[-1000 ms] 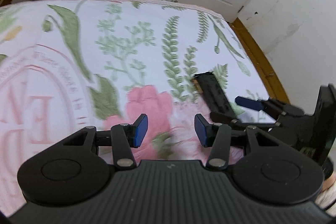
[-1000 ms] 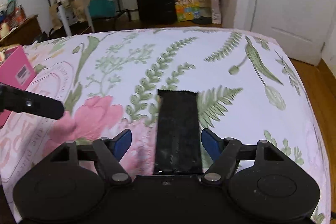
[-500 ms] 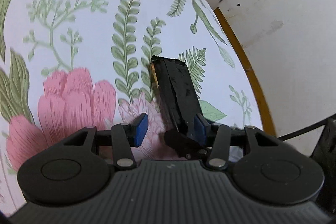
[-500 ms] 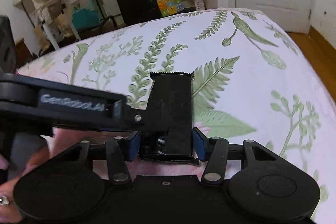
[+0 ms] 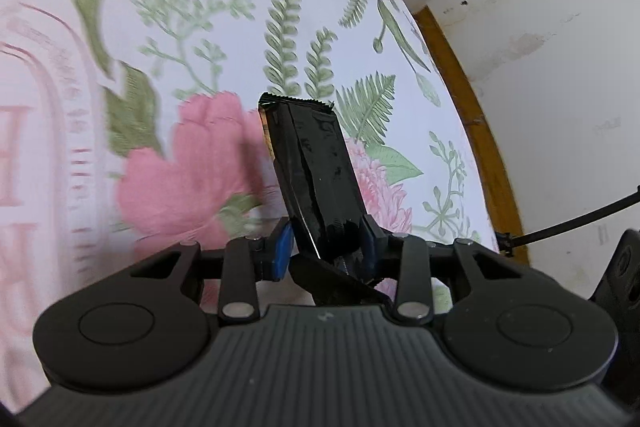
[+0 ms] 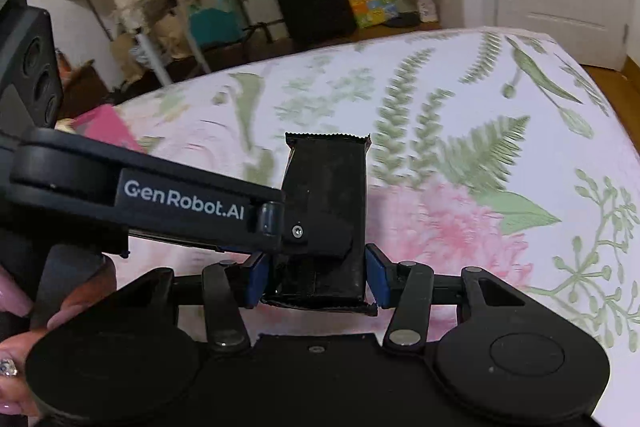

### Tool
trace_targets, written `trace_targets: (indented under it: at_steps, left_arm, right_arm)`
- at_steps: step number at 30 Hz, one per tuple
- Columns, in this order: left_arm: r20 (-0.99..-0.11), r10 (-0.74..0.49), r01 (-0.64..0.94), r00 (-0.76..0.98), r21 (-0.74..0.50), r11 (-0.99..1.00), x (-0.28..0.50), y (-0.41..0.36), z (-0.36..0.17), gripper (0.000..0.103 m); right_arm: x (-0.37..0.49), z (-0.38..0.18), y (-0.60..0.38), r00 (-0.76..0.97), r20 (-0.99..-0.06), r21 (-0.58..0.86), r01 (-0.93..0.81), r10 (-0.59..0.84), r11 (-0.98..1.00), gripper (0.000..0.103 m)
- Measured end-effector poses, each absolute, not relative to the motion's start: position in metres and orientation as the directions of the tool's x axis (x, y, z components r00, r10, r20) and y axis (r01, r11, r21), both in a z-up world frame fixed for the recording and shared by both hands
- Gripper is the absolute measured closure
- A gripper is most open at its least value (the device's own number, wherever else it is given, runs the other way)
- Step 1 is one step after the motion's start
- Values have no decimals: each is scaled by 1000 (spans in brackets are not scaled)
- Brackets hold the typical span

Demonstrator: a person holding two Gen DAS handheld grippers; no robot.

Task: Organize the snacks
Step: 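Lift the black bar with both tools and carry it over the box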

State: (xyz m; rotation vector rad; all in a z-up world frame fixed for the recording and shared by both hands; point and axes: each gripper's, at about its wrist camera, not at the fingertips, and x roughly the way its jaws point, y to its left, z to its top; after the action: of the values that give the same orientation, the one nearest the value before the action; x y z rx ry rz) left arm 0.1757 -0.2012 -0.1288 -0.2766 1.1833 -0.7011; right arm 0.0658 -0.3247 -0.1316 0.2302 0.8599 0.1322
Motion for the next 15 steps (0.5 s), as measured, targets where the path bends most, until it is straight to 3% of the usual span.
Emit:
trace_targets:
  at_steps: [15]
  left_arm:
    - [-755, -531, 270, 385, -458, 847, 118, -81, -48, 68]
  right_arm:
    - [61, -63, -216, 590, -722, 248, -268, 362, 931, 48]
